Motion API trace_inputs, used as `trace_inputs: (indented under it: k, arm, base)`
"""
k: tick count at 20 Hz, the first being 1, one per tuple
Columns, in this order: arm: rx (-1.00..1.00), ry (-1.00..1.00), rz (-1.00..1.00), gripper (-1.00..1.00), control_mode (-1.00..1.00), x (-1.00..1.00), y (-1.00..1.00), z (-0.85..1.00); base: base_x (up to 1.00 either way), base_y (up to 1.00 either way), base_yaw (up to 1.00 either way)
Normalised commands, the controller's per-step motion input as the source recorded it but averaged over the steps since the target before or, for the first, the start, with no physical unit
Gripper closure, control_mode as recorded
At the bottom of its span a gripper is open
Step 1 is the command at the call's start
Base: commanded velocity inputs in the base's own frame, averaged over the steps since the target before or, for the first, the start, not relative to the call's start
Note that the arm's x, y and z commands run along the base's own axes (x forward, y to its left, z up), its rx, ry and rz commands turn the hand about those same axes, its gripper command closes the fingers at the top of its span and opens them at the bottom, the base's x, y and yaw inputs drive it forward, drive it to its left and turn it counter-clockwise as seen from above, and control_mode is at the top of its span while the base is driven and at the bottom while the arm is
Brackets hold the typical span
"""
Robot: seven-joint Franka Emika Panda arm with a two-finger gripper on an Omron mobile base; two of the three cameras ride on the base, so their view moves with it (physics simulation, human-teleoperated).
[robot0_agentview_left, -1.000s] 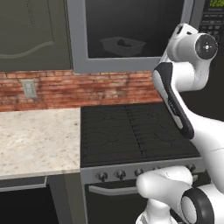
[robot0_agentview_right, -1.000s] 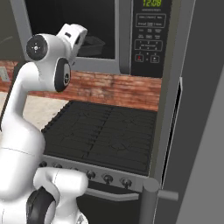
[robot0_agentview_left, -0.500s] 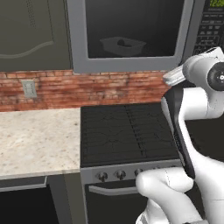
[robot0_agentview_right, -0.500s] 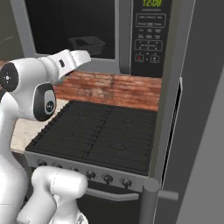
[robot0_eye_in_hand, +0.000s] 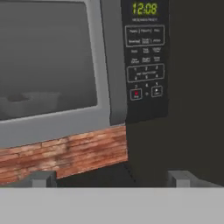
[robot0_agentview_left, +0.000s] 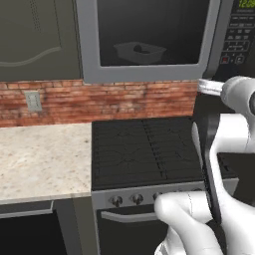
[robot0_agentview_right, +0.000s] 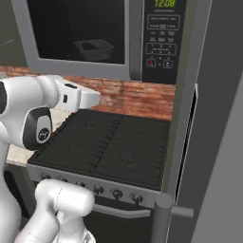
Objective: Place the tupperware containing the steak and carrot meal in the microwave. Close the microwave door and press the start button to reheat the meal.
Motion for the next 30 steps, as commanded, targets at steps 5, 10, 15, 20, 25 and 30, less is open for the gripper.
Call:
trace_inputs:
  k: [5,10,15,20,25,30]
  arm:
    - [0.77,-0.05,0.0,-1.0,-1.0,-0.17,-0.27,0.08]
    - [0.7,-0.05,0.0,-1.0,-1.0,-0.02,-0.12,-0.01]
    - [0.59,-0.13,0.0,-1.0,-1.0,0.0,-0.14,-0.17]
    - [0.32,-0.11,0.0,-1.0,-1.0,0.0,-0.23,-0.1]
    - [0.1,0.0,0.0,-1.0,-1.0,0.0,-0.29,0.0]
    - [0.03,0.0,0.0,-1.0,-1.0,0.01,-0.06,0.0]
  base:
    - [0.0,0.0,0.0]
    - [0.0,0.0,0.0]
    - [0.0,0.0,0.0]
    - [0.0,0.0,0.0]
    - [0.0,0.0,0.0]
    - [0.0,0.0,0.0]
